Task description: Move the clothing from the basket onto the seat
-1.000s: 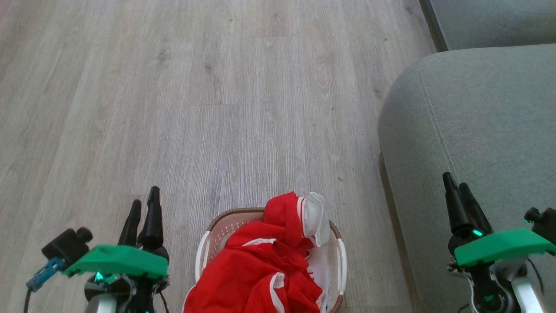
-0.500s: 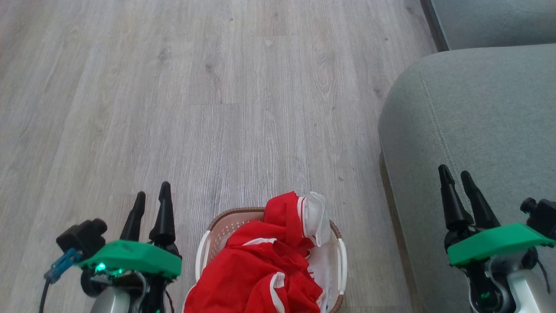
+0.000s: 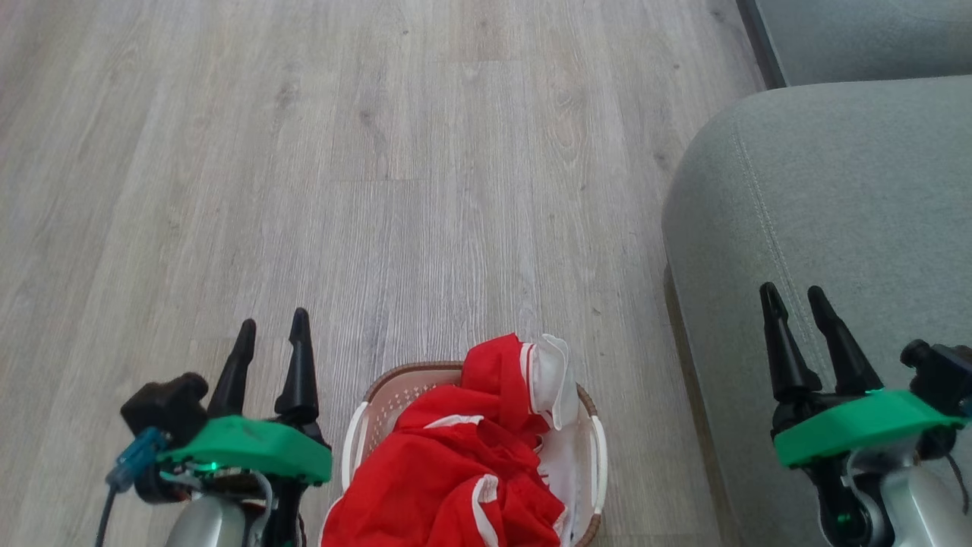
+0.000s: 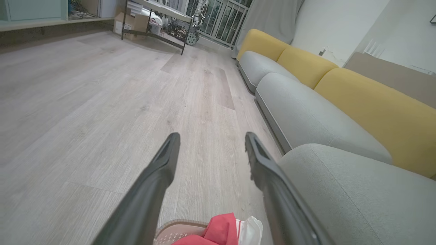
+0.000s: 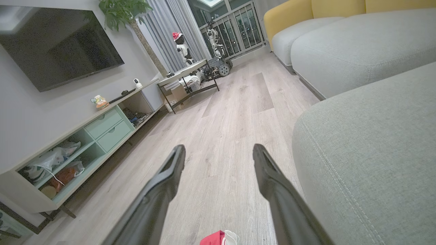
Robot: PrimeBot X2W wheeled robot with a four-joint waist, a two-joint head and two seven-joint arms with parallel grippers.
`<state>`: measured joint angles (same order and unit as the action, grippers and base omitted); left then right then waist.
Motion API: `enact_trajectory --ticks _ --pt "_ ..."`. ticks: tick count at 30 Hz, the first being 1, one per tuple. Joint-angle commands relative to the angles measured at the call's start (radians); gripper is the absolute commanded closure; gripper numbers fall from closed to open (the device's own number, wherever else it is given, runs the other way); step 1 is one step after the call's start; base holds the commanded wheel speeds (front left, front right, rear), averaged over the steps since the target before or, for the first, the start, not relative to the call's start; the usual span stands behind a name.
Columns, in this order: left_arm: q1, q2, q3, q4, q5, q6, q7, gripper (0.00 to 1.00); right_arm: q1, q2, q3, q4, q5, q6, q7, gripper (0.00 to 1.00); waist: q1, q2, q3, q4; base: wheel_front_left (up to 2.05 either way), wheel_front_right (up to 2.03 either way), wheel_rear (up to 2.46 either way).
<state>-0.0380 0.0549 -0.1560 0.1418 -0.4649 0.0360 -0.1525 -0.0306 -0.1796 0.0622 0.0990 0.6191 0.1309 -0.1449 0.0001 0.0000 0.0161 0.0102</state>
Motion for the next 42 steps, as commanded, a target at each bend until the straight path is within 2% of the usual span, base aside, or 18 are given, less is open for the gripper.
enact_trajectory --ticks 1,35,42 --pt "-0.059 0.015 0.013 -0.041 0.031 0.004 -0.012 0.0 -0.05 -0.024 0.014 -0.047 -0.028 0.0 -0.019 0.0 -0.0001 0.0 0.0 0.0 0.0 0.0 0.0" --pt "-0.081 0.021 -0.063 -0.111 0.438 0.06 -0.109 0.0 -0.061 -0.067 0.056 -0.114 -0.375 0.0 -0.116 0.0 -0.0001 0.0 0.011 0.011 0.0 0.0 0.0" --pt "-0.08 0.021 -0.06 -0.109 0.439 0.06 -0.109 0.0 -0.061 -0.066 0.056 -0.113 -0.373 0.0 -0.117 0.0 -0.0001 0.0 0.011 0.011 0.0 0.0 0.0"
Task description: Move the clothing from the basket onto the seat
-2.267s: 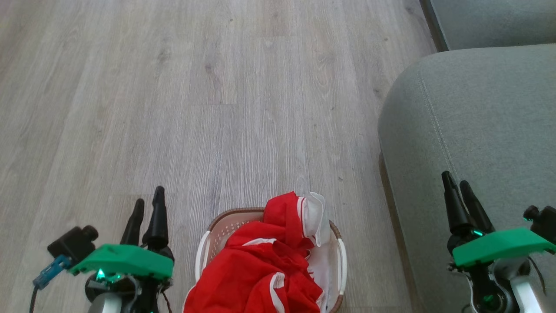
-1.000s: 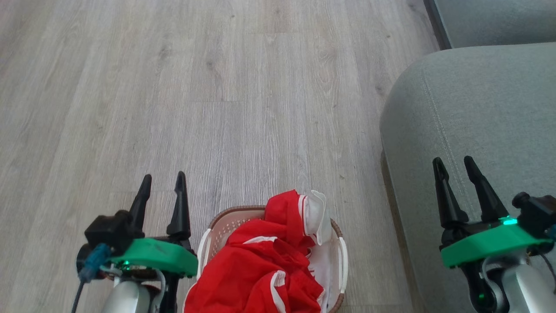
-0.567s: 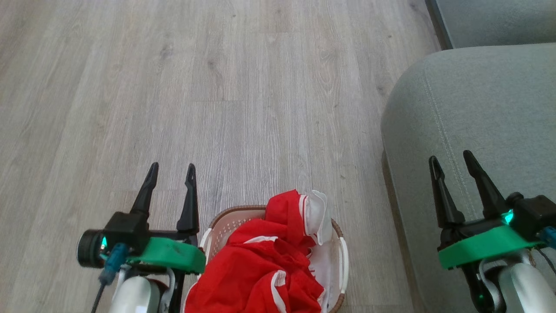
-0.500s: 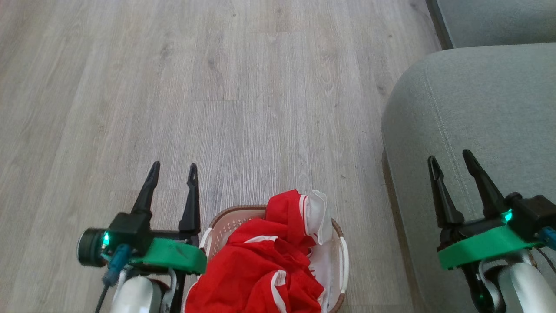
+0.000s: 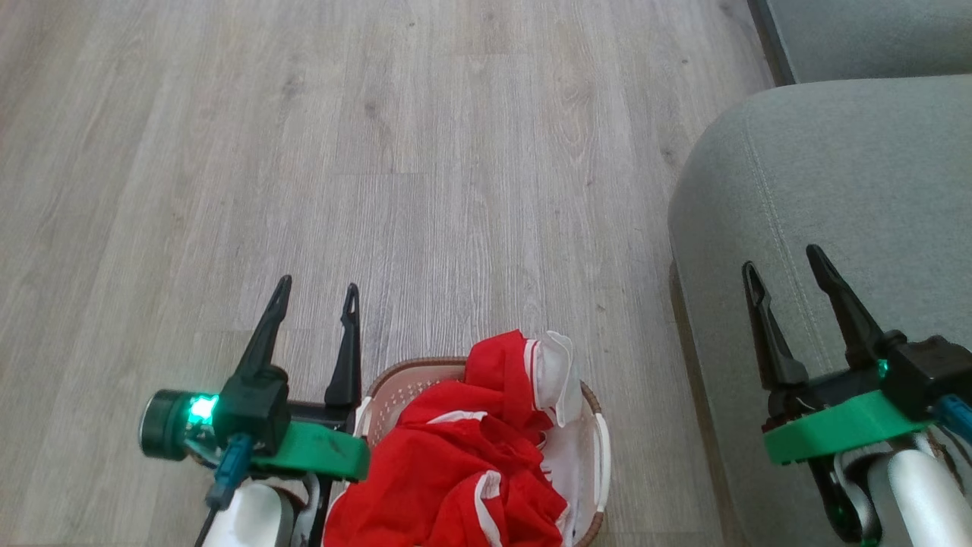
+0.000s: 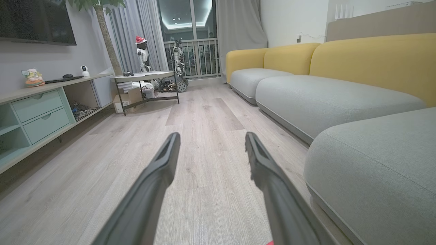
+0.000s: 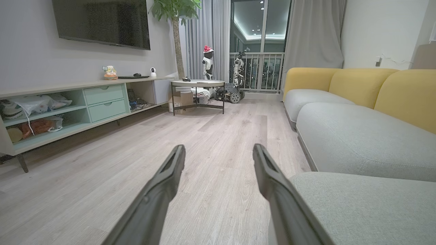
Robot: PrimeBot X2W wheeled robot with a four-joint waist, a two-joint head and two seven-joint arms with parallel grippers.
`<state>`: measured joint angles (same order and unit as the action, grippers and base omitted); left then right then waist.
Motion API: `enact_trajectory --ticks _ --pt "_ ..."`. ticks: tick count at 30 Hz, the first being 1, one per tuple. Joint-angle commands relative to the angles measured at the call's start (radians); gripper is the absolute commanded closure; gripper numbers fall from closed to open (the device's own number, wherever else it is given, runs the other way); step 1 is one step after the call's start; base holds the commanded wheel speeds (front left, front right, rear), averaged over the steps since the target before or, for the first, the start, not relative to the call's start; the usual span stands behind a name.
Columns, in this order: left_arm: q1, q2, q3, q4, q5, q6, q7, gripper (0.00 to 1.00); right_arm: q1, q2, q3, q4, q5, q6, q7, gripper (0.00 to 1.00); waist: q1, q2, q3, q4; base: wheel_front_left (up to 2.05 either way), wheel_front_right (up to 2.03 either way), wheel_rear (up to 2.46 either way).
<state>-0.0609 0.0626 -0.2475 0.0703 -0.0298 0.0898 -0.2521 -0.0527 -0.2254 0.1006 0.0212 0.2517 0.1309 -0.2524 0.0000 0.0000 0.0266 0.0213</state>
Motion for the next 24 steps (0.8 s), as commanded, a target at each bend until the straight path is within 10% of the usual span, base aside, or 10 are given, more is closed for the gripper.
enact_trajectory --ticks 1,24 --pt "-0.057 0.013 0.032 -0.038 0.004 0.006 -0.01 0.0 -0.04 -0.02 0.017 -0.035 -0.005 0.0 -0.009 0.0 0.0 0.0 0.0 -0.001 0.0 0.0 0.0" --pt "-0.073 -0.004 0.044 0.012 -0.055 -0.01 -0.01 0.0 -0.057 -0.032 -0.001 -0.023 0.048 0.0 -0.009 0.0 0.0 0.0 0.054 -0.035 0.0 0.0 0.0"
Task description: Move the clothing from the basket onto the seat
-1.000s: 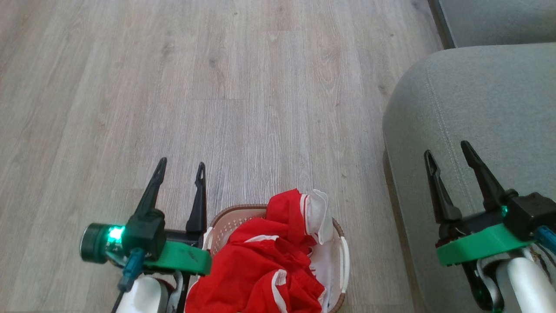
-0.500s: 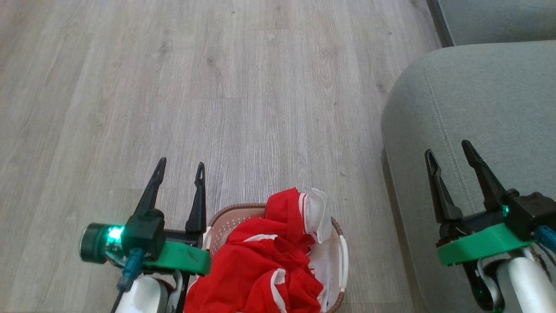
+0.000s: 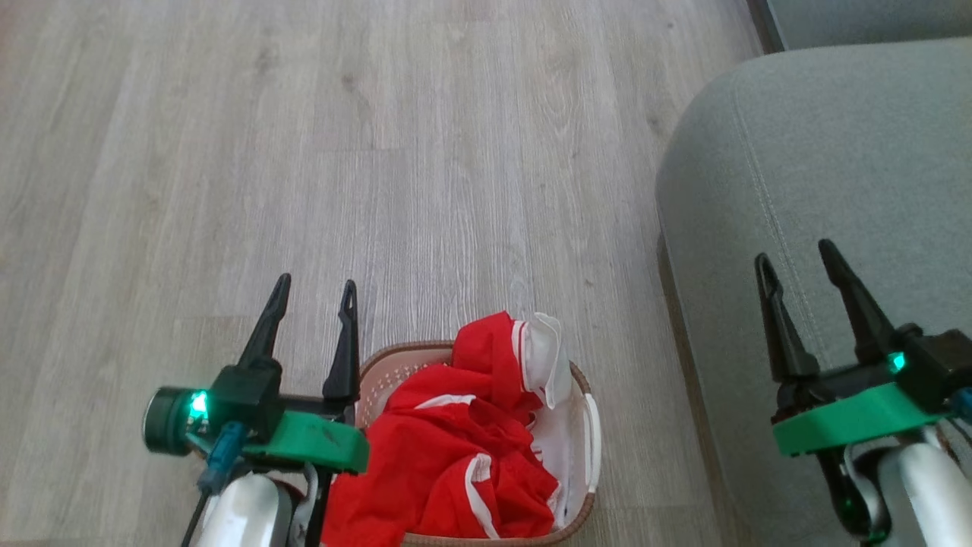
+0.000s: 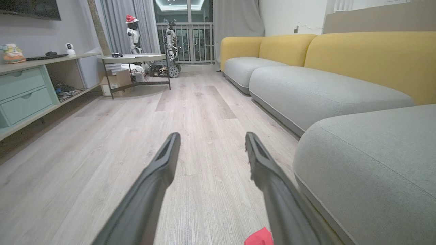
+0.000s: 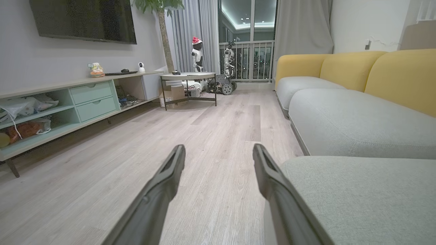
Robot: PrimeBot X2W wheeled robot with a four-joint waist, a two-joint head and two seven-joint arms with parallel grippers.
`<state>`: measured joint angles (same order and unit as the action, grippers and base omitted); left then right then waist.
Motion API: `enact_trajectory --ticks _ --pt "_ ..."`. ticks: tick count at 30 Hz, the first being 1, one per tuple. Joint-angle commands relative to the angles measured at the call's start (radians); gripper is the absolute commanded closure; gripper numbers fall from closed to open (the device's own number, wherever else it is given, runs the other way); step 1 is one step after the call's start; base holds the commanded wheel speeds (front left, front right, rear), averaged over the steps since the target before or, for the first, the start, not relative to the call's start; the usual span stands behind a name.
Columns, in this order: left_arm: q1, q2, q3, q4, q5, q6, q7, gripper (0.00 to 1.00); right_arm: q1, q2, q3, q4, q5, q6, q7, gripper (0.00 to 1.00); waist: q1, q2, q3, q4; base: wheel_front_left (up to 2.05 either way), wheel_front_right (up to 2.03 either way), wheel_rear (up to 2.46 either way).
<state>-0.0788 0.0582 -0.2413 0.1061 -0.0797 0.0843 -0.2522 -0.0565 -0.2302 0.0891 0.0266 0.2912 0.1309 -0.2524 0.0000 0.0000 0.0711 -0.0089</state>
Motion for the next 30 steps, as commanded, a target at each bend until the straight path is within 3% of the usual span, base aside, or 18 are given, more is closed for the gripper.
enact_trajectory --ticks 1,18,30 --pt "-0.059 -0.001 0.038 -0.018 -0.008 -0.004 -0.01 0.0 -0.056 -0.03 0.01 -0.029 0.012 0.0 -0.009 0.0 0.0 0.0 0.016 -0.008 0.0 0.0 0.0" --pt "-0.173 -0.008 -0.017 0.155 -0.07 0.013 -0.01 0.0 -0.136 -0.085 0.02 -0.047 0.1 0.0 -0.009 0.0 0.0 0.0 0.192 -0.068 0.0 0.0 0.0" --pt "-0.314 -0.008 -0.084 0.408 -0.149 0.027 -0.01 0.0 -0.206 -0.121 0.002 -0.083 0.147 0.0 -0.009 0.0 0.0 0.0 0.348 -0.107 0.0 0.0 0.0"
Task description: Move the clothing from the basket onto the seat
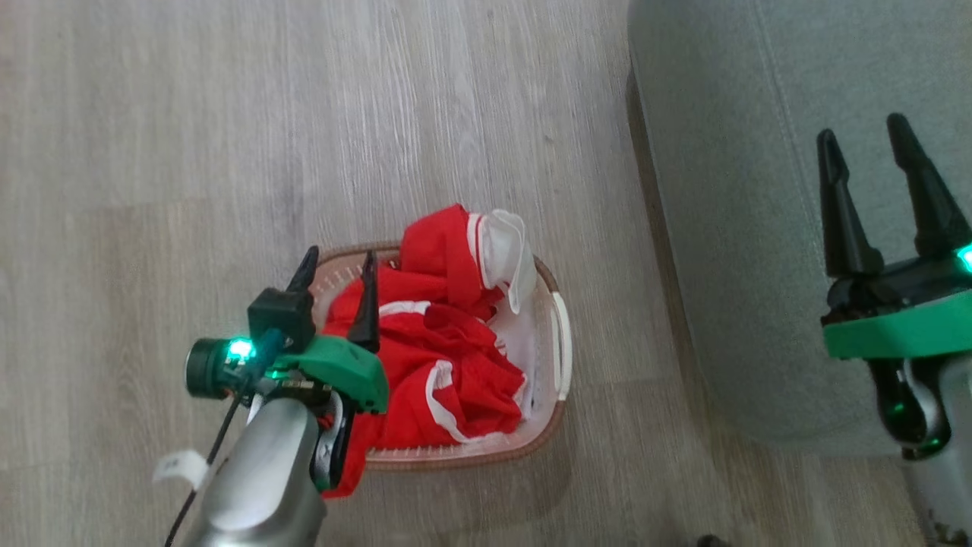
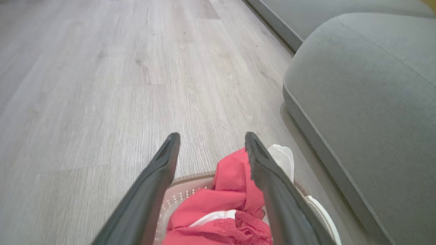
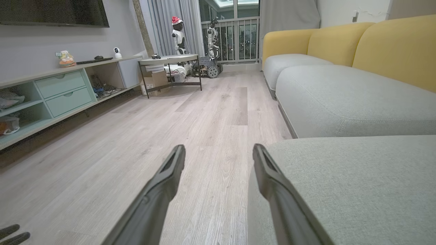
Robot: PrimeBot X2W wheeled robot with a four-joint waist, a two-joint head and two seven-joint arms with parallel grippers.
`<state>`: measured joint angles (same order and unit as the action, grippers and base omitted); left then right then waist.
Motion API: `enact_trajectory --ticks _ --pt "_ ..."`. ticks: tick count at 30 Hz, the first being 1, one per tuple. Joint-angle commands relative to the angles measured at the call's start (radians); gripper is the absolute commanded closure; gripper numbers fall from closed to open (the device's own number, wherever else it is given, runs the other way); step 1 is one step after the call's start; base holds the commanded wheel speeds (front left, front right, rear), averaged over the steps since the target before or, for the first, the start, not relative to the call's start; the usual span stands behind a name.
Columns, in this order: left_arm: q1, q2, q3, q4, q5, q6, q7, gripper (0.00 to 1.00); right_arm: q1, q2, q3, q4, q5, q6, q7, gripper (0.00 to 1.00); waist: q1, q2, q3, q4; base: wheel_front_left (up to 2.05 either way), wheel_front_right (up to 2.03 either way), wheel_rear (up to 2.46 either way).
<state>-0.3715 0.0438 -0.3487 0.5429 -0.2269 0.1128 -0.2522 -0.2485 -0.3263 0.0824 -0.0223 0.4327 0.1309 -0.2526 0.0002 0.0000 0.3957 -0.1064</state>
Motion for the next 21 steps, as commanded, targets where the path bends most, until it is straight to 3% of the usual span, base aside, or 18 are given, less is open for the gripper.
enact_trajectory --ticks 1,9,21 --pt "-0.035 0.007 0.019 0.0 -0.011 -0.003 -0.01 0.0 -0.019 -0.029 0.008 -0.037 0.008 0.0 -0.009 0.0 -0.0002 0.0 0.034 -0.012 0.0 0.0 0.0" --pt "-0.155 0.006 -0.024 0.241 -0.081 -0.022 -0.01 0.0 -0.07 -0.05 0.009 -0.063 0.034 0.0 -0.009 0.0 -0.0002 0.0 0.141 -0.038 0.0 0.0 0.0" --pt "-0.337 0.006 -0.098 0.468 -0.198 -0.046 -0.01 0.0 -0.156 -0.086 -0.001 -0.106 0.049 0.0 -0.009 0.0 -0.0002 0.0 0.32 -0.078 0.0 0.0 0.0"
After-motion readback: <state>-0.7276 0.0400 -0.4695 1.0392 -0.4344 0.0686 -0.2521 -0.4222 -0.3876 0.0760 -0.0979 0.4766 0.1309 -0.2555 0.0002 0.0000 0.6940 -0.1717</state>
